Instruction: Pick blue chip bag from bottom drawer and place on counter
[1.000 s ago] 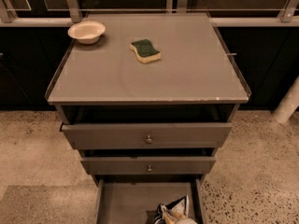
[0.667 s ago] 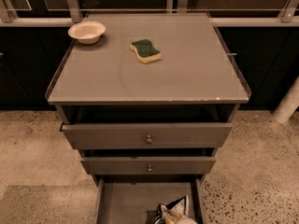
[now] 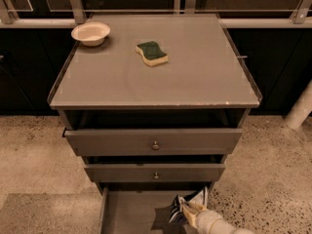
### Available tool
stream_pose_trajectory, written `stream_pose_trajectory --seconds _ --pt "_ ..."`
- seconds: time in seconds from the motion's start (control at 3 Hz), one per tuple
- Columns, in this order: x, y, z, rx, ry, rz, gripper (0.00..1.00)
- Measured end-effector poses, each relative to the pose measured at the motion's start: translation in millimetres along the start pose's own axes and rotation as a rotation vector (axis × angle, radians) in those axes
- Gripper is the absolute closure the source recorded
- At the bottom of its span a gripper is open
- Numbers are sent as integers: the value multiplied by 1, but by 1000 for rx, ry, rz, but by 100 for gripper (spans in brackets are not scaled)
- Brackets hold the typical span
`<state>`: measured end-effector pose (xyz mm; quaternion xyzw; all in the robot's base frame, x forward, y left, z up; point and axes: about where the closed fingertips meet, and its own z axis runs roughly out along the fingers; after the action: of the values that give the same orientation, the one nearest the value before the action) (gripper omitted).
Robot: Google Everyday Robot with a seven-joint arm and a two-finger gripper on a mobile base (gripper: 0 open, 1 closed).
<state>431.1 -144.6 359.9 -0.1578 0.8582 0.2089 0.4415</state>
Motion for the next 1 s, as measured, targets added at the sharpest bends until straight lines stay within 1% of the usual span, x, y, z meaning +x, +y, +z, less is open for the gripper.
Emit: stream_pose_trajectory --seconds 0.33,0.67,1.0 --pt "-88 -9 -60 -6 -78 -105 100" --pt "-173 -13 -122 48 -156 -190 100" --pt "-233 -9 -168 106 -209 -258 100"
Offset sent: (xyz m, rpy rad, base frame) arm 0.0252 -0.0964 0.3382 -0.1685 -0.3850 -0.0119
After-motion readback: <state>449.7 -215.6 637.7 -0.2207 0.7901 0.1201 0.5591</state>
